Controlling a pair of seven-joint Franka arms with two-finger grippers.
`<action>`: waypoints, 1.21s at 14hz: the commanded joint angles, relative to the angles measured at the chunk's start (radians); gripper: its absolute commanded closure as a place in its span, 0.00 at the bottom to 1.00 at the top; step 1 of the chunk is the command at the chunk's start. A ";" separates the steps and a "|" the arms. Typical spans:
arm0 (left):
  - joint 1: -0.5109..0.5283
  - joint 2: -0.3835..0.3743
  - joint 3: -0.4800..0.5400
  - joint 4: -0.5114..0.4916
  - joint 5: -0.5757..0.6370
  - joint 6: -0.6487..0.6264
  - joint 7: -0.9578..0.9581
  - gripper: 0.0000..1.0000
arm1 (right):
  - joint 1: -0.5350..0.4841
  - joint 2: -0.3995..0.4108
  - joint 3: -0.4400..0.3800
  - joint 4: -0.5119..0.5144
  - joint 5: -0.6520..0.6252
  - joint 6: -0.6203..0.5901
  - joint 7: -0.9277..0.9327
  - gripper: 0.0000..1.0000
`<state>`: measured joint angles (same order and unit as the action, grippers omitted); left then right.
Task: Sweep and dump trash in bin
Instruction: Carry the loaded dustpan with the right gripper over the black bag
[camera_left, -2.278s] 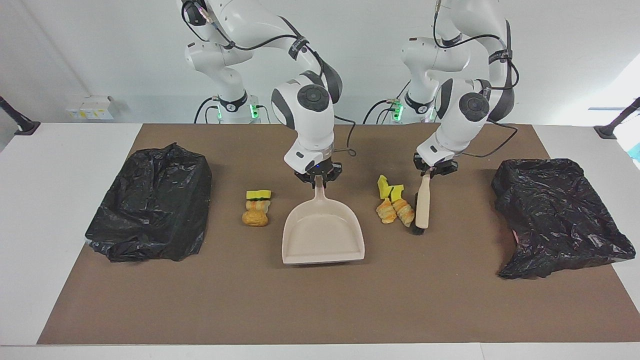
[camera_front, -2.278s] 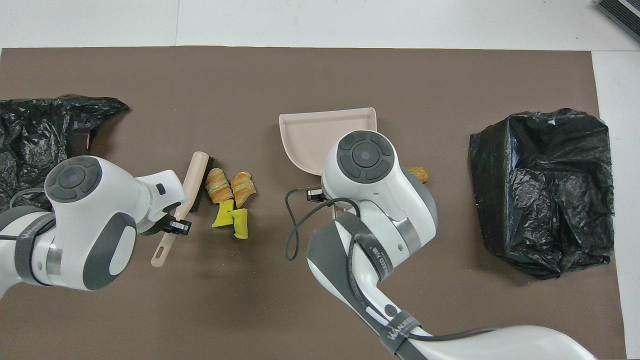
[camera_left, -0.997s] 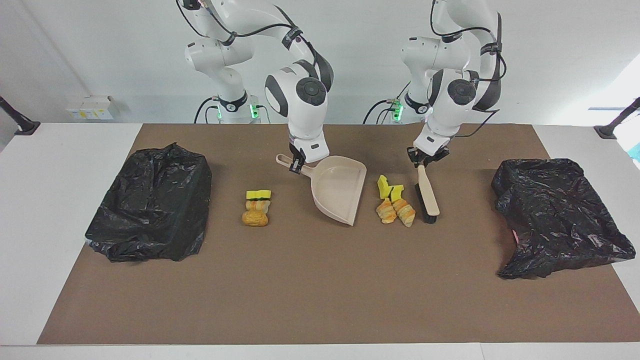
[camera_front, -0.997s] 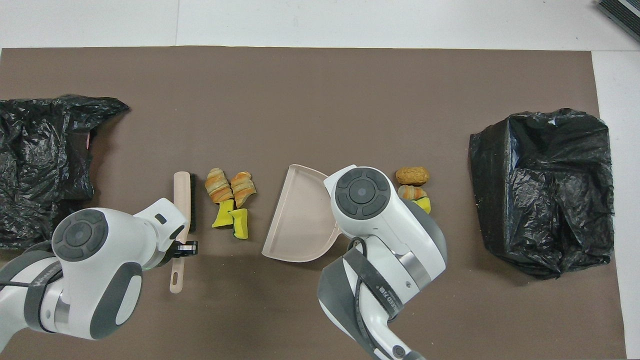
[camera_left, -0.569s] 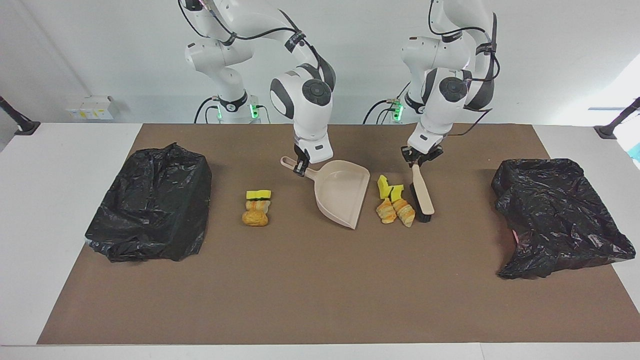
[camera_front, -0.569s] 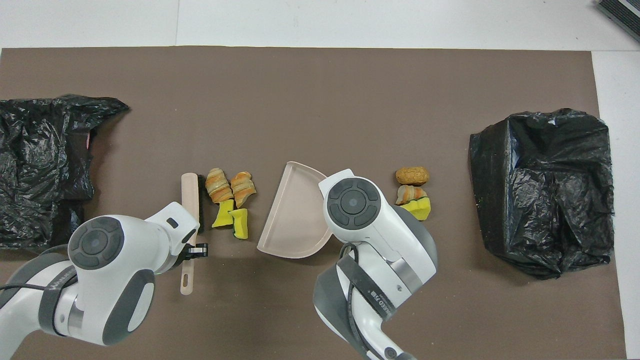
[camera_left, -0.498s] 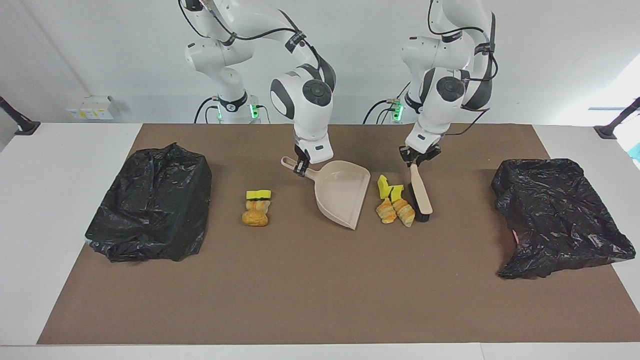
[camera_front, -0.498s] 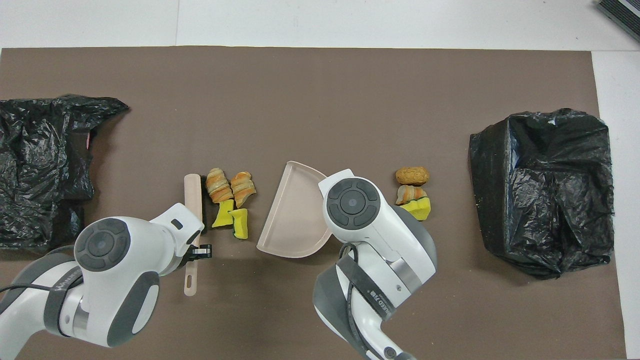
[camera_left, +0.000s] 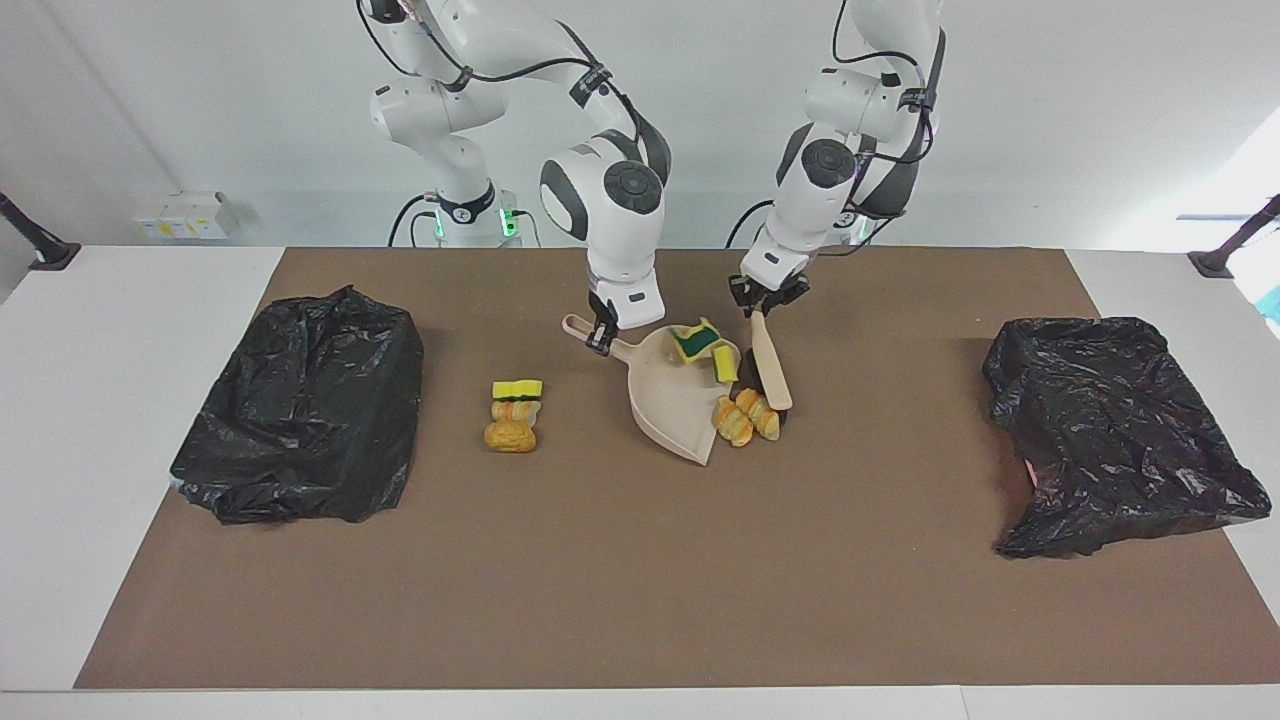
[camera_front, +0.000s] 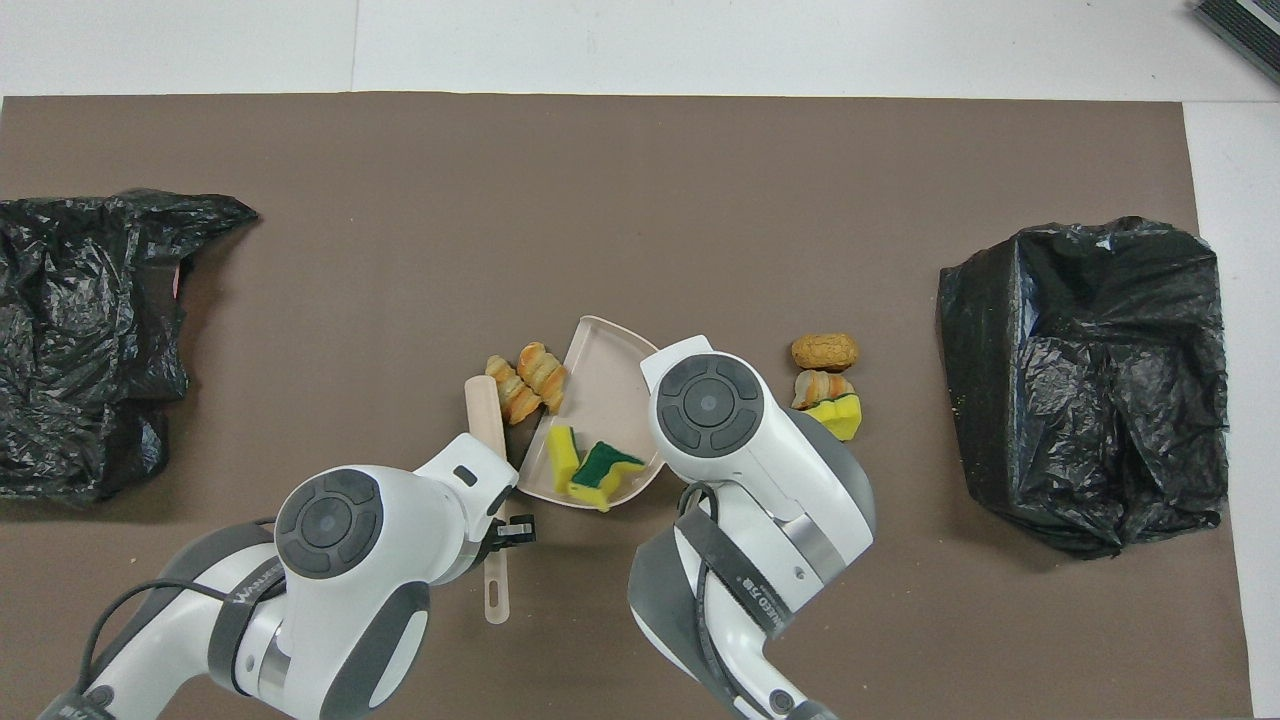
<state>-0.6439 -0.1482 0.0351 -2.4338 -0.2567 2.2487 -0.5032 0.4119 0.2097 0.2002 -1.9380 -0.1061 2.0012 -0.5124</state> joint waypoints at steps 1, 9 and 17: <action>-0.074 0.052 0.012 0.079 -0.105 0.009 -0.005 1.00 | -0.004 0.000 0.008 -0.006 -0.024 0.031 0.029 1.00; -0.028 0.039 0.023 0.145 0.034 -0.121 0.008 1.00 | -0.005 0.000 0.008 -0.006 -0.024 0.030 0.029 1.00; 0.047 0.035 0.025 0.144 0.214 -0.153 0.011 1.00 | -0.077 -0.130 0.008 0.008 -0.023 -0.086 -0.014 1.00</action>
<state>-0.6084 -0.1047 0.0666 -2.2907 -0.0654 2.1182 -0.4977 0.3699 0.1621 0.1983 -1.9216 -0.1078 1.9684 -0.5132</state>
